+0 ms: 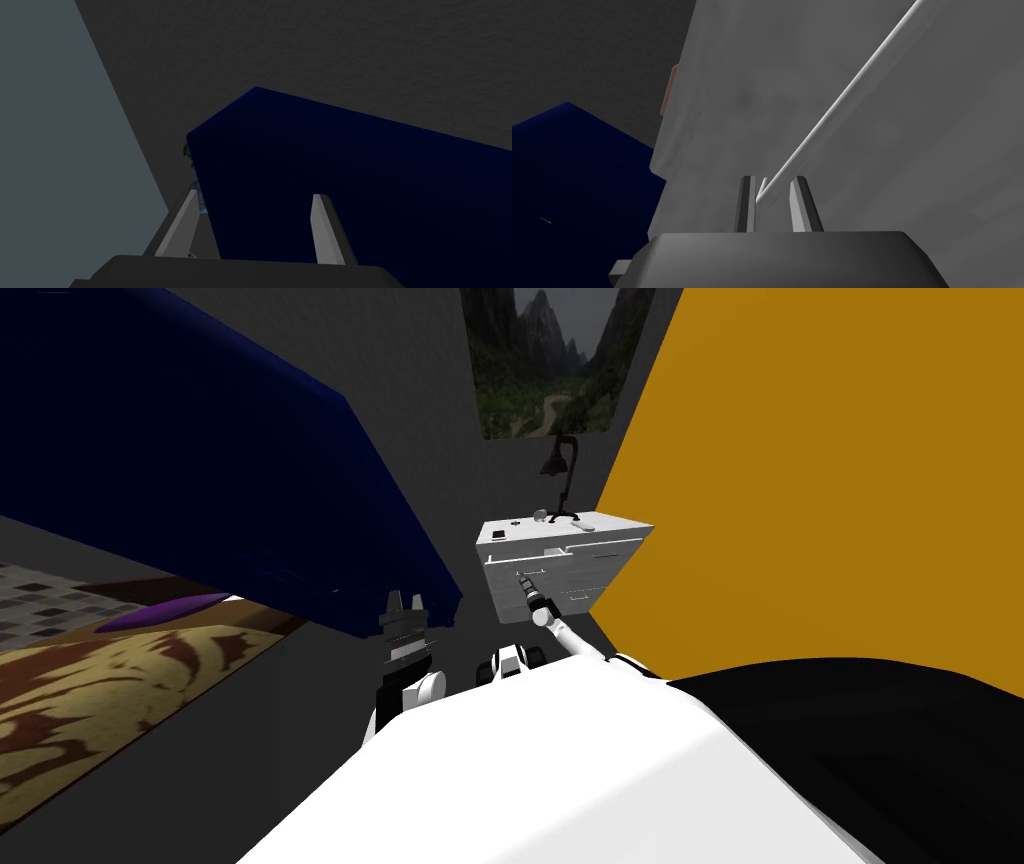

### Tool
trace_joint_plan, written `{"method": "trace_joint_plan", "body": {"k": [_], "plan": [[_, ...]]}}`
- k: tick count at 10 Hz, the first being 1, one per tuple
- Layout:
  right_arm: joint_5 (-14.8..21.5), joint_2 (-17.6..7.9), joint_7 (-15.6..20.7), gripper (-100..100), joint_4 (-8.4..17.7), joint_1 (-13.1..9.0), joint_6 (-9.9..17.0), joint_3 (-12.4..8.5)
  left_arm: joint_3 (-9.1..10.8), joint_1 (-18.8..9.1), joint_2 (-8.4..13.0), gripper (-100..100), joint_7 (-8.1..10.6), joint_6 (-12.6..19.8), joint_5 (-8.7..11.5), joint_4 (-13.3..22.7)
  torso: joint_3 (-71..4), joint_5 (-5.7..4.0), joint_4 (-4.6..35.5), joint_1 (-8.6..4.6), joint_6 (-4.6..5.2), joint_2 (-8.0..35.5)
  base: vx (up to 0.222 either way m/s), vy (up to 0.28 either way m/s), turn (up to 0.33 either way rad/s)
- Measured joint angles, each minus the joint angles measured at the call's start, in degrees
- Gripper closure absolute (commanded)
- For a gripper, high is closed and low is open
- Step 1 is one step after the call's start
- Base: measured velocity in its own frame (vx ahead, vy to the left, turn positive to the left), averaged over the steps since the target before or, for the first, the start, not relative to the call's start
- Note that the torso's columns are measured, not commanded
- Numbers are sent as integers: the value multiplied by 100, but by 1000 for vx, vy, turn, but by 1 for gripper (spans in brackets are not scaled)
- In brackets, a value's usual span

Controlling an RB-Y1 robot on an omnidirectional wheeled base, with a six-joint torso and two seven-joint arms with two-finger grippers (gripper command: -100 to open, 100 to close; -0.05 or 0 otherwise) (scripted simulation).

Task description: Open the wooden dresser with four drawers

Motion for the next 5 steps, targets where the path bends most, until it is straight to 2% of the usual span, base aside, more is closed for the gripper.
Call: {"method": "trace_joint_plan", "body": {"k": [2,3,5], "plan": [[336,53,341,100,-26,30,53,-13,0,0,0,0,0,0,0,0,12,2,15,-7,7,20,-15,18,-58],[214,65,263,100,-128,111,4,-12,-1,0,-1,0,0,0,0,0,25,-3,12,-31,53,42,-52,49,-92],[30,77,0,100,-197,209,-126,9,0,-1,0,0,0,0,0,0,22,-16,15,-82,70,36,-56,47,-63]]}}
